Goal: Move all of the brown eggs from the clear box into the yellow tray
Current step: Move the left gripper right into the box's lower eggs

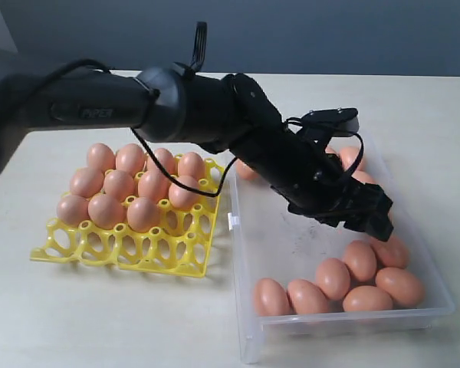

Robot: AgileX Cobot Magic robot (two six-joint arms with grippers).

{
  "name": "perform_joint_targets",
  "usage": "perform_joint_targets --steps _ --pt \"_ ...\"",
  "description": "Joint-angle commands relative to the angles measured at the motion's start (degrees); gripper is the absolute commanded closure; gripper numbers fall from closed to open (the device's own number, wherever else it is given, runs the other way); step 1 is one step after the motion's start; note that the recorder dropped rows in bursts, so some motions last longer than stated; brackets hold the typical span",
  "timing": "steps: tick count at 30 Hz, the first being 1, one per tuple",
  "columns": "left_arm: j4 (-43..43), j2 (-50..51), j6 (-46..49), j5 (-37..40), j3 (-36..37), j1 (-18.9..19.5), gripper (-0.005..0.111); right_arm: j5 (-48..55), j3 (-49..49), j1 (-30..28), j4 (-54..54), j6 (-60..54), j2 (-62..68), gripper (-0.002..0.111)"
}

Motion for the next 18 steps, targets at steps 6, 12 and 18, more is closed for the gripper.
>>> perform_joint_targets --steps 6,12,18 --pt "0.97 3.35 0.09 -2.25 -1.24 -4.69 0.035 -0.38 0.09 0.01 -0.05 -0.26 -0.22 0.109" --pt "8.98 3.35 -6.26 -5.41 -1.24 -5.8 0.035 -0.38 0.09 0.01 -0.05 -0.26 -0.22 0.109" --pt "15.29 3.35 -10.2 -7.24 -1.24 -5.8 0.037 -0.38 0.09 0.01 -0.05 -0.26 -0.22 0.109"
